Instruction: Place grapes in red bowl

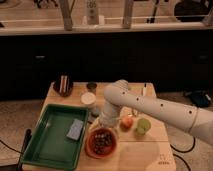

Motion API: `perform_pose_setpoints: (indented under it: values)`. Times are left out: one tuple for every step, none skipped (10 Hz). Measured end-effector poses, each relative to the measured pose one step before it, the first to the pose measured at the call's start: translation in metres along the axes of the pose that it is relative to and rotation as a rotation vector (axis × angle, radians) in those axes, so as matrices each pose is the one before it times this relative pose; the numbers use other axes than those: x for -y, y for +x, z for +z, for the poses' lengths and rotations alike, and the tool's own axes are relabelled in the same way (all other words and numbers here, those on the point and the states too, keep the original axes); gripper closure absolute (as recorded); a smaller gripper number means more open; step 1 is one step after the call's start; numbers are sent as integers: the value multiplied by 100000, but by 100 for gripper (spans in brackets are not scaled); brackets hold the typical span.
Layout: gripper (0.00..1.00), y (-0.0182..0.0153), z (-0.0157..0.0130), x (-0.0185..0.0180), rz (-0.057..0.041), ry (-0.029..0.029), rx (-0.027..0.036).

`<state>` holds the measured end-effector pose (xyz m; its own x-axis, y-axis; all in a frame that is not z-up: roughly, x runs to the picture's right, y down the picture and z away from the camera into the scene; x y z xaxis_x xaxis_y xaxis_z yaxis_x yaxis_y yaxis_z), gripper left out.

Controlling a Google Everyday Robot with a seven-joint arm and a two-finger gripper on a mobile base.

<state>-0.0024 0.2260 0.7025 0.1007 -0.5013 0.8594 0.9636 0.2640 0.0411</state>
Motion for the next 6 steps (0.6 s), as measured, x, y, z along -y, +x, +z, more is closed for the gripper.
perform_pose_setpoints:
  values:
    - [20,121,-298,-12,-816,-348,-605]
    - [20,90,-199,19,-750,-330,-488]
    - [20,8,-30,-25,-46,-89,-115]
    - [20,0,1,6,-20,-15,-7]
    - [20,1,2,-17,38,4,4]
    - [20,3,-3,8,-10,4,-8]
